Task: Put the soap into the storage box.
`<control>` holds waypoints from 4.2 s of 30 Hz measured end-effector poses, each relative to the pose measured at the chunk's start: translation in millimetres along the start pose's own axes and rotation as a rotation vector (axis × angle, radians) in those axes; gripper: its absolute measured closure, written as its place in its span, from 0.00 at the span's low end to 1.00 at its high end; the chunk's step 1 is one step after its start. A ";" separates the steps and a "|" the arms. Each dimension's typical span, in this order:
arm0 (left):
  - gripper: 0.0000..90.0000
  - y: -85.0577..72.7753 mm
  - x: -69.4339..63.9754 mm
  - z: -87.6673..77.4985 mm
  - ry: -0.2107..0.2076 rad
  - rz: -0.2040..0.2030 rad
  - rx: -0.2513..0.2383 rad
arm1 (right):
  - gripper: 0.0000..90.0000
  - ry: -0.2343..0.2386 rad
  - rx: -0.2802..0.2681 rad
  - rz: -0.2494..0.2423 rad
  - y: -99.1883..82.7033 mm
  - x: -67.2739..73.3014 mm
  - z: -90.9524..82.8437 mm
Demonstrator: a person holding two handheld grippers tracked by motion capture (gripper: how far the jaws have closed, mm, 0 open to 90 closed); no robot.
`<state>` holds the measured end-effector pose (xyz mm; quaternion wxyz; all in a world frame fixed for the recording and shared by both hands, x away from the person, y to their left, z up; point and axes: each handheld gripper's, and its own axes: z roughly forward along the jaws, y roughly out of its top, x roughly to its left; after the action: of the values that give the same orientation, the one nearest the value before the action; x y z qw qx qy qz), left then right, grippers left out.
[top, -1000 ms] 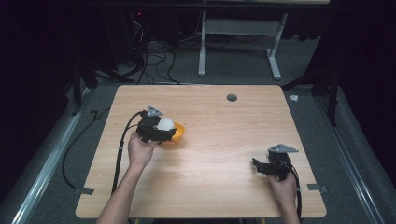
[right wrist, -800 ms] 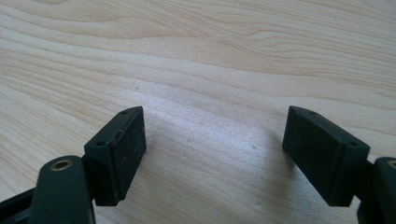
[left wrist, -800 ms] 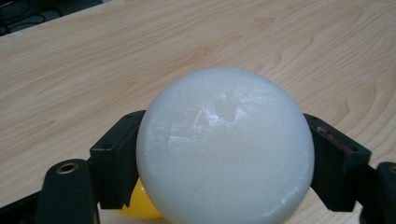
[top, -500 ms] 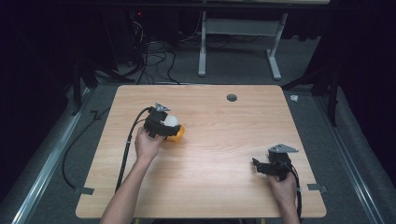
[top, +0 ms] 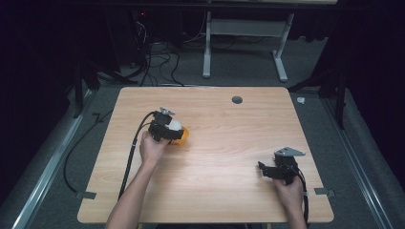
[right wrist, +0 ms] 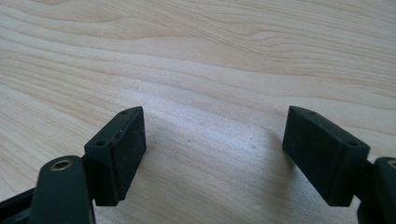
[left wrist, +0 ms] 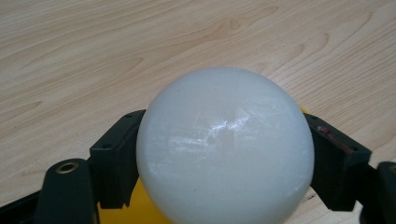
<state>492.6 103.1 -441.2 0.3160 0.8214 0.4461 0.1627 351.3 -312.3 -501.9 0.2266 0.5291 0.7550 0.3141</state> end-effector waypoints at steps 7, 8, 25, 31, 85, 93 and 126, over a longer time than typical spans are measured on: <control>0.26 -2.7 -0.8 3.9 0.021 0.003 0.016 | 0.25 0.001 -0.001 0.002 0.0 0.0 0.0; 0.26 -2.7 -1.6 5.1 0.024 0.004 0.018 | 0.25 0.002 -0.001 0.002 0.0 -0.1 0.0; 0.26 -4.5 -1.2 13.8 0.037 -0.004 0.044 | 0.25 0.004 0.001 0.003 0.0 -0.3 -0.2; 0.26 -5.5 -3.2 15.9 0.044 -0.001 0.052 | 0.25 0.003 0.001 0.003 0.0 -0.2 -0.2; 0.26 -16.2 8.0 -62.6 0.037 -0.013 -0.149 | 0.25 -0.001 0.001 -0.001 0.0 0.2 0.0; 0.26 -22.9 9.4 -71.3 0.035 -0.027 -0.162 | 0.25 0.000 0.002 0.000 0.0 0.3 0.0; 0.25 -62.0 7.0 -99.3 -0.004 -0.081 -0.204 | 0.25 0.000 0.002 -0.005 0.1 0.7 0.1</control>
<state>402.9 171.1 -408.3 0.4052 0.7667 0.4592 0.1928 351.2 -311.6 -502.0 0.2269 0.5274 0.7566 0.3130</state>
